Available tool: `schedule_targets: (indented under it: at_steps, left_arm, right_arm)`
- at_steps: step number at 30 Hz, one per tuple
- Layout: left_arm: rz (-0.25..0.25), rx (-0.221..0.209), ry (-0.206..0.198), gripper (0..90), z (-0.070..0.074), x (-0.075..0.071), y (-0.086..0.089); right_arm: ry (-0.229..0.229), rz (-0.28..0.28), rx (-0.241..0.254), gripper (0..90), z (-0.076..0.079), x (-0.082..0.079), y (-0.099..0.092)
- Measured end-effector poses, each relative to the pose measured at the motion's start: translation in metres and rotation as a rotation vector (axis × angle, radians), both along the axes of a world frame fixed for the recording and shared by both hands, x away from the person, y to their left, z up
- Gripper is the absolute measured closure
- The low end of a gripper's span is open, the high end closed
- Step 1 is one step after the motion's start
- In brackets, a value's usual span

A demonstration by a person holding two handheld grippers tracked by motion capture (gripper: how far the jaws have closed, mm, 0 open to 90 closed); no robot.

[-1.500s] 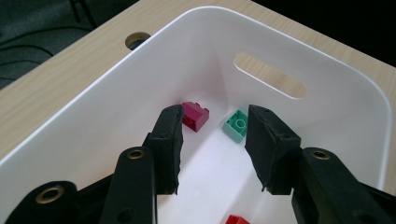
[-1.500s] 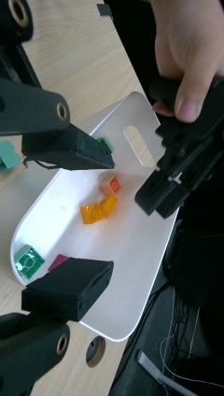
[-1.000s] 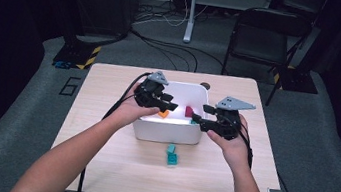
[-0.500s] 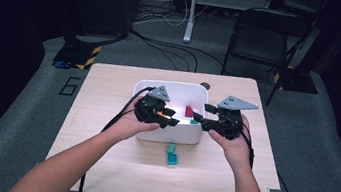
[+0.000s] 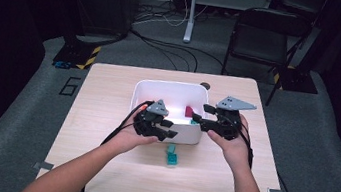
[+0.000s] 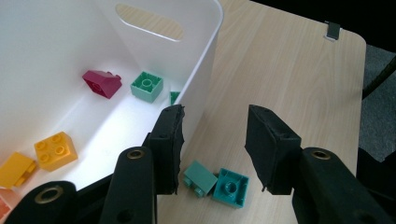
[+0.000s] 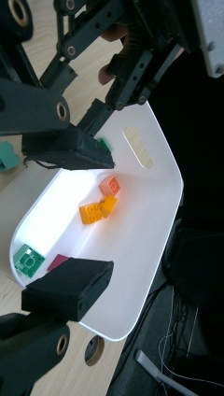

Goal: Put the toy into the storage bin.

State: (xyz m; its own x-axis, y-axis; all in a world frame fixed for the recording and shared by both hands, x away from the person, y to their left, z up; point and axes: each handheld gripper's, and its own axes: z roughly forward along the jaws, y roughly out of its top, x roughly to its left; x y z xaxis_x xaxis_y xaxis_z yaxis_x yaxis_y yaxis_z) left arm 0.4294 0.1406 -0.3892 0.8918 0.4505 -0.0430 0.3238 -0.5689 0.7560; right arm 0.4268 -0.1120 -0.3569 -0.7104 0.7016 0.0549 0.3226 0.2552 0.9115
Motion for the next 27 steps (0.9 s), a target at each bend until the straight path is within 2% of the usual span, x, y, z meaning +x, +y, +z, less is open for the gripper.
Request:
schedule_targets:
  at_steps: [6,13,17,27]
  left_arm:
    - [-0.001,0.007,-0.004,56.0,-0.013,-0.005,-0.002]
    - [-0.002,0.007,0.009,56.0,-0.036,-0.011,-0.007]
    - [-0.006,-0.003,0.032,56.0,-0.046,-0.012,-0.009]
    - [-0.018,0.015,0.053,56.8,-0.067,-0.015,-0.010]
  right_arm:
    - [0.001,0.002,0.000,42.9,0.000,0.000,0.001]
    - [-0.003,0.002,0.001,42.9,0.001,0.000,0.000]
    - [-0.001,-0.002,0.003,42.9,0.001,0.000,0.000]
    - [-0.003,-0.001,0.004,42.9,0.001,0.000,-0.001]
